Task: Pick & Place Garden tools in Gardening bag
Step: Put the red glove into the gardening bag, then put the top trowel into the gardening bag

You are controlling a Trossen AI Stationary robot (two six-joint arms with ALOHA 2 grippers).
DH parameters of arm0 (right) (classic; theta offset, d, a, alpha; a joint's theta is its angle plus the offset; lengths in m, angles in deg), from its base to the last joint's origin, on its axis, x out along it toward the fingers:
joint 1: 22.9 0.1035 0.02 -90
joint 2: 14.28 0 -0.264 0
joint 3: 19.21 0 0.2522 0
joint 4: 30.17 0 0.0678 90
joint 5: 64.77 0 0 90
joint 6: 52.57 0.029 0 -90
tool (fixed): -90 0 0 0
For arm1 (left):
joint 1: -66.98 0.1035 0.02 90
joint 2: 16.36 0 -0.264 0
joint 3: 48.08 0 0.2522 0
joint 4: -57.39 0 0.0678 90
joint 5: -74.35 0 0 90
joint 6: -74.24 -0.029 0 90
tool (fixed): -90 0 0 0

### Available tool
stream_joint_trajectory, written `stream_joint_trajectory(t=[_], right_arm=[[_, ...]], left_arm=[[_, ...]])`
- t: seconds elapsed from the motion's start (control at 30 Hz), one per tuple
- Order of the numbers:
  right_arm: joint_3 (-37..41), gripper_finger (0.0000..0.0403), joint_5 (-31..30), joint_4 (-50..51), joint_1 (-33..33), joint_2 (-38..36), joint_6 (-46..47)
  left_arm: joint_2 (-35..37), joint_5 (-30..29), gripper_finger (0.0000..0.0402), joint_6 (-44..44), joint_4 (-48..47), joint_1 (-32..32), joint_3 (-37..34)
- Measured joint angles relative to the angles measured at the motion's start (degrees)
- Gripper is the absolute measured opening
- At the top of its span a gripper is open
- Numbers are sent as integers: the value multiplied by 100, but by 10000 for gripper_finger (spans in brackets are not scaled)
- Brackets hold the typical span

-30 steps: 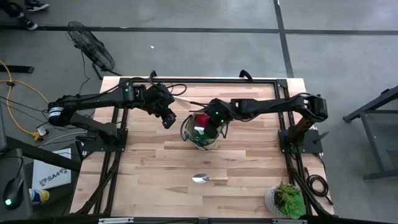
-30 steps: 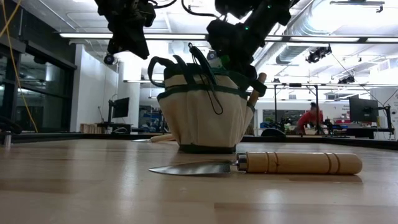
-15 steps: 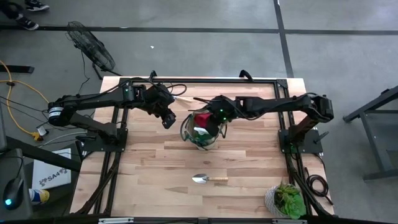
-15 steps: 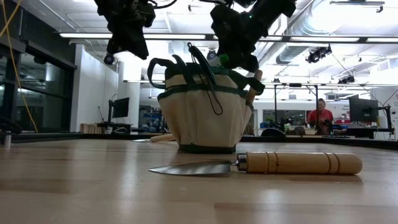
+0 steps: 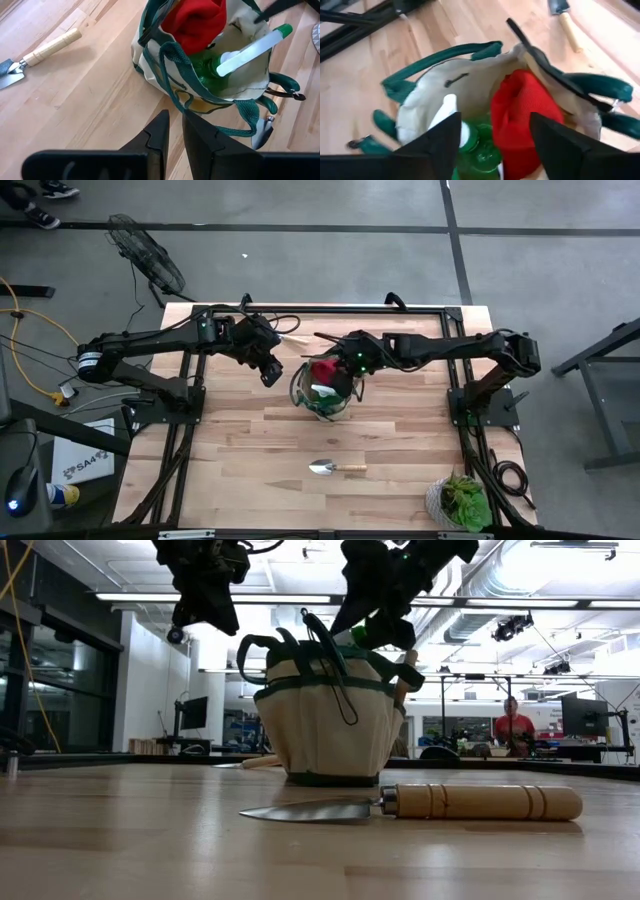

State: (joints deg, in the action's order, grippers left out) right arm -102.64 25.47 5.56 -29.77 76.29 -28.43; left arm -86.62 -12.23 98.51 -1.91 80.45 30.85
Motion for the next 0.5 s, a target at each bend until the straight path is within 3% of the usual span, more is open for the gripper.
stream_joint_trajectory(t=[0.27,0.5], right_arm=[[0,308,669,-1,-4,-58,-73],[0,323,1128,3,-56,-99,-453]], left_arm=[[0,0,51,2,60,0,0],[0,-105,51,-39,87,-2,0]])
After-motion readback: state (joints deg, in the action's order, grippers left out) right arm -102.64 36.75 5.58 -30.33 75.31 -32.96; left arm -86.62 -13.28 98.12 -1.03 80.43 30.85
